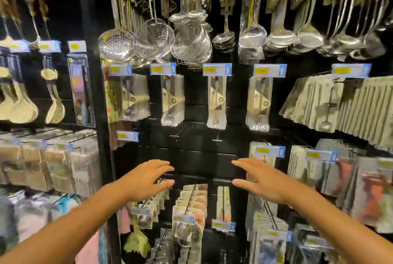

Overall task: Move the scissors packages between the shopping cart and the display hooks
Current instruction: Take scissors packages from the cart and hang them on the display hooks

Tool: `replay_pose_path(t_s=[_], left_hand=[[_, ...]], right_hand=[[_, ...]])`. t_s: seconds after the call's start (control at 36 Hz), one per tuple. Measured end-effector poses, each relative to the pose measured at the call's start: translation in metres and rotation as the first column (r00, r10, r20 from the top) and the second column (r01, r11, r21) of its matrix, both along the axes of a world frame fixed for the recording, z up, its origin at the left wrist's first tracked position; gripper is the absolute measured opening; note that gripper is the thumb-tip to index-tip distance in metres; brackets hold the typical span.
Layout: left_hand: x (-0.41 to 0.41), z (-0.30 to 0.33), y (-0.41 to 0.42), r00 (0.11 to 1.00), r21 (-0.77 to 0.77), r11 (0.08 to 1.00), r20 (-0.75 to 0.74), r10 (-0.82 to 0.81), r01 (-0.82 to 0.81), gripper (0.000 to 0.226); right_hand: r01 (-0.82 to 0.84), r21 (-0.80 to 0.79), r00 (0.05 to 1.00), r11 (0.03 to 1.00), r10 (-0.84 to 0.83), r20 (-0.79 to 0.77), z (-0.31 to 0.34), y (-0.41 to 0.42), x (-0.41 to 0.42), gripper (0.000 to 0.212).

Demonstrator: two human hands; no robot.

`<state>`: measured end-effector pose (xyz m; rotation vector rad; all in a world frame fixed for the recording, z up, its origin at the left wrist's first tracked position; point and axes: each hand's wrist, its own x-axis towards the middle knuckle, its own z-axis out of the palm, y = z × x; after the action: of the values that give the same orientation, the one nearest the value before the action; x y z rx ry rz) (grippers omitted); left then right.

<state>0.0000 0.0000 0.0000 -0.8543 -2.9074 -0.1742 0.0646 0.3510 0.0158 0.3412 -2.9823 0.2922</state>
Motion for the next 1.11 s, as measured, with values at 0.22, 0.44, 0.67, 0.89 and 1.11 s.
replay_pose_path(t_s=[0.22, 0.44, 0.67, 0.89, 1.11], left_hand=[[0.016, -0.042, -0.045, 0.986, -0.06, 0.984, -0.035, 0.163, -0.165, 0.129], [0.044, -0.088, -0.118, 0.936, 0.004, 0.938, 0.053, 0.347, -0.348, 0.13], [0.076, -0.117, -0.181, 0.893, 0.023, 0.893, 0.028, 0.448, -0.449, 0.109], [0.104, -0.135, -0.262, 0.861, 0.018, 0.861, 0.021, 0.508, -0.509, 0.102], [0.147, -0.174, -0.364, 0.799, -0.027, 0.803, 0.087, 0.595, -0.595, 0.106]], right_hand=[[-0.14, 0.055, 0.99, 0.989, 0.137, 0.044, -0.044, -0.035, -0.037, 0.073], [-0.277, 0.01, 0.955, 0.961, 0.275, 0.113, -0.099, -0.104, -0.08, 0.071], [-0.406, -0.033, 0.906, 0.913, 0.407, 0.117, -0.134, -0.198, -0.082, 0.066], [-0.482, -0.144, 0.857, 0.865, 0.499, 0.13, -0.153, -0.306, -0.064, 0.06], [-0.576, -0.09, 0.778, 0.813, 0.579, 0.243, -0.208, -0.418, -0.058, 0.066]])
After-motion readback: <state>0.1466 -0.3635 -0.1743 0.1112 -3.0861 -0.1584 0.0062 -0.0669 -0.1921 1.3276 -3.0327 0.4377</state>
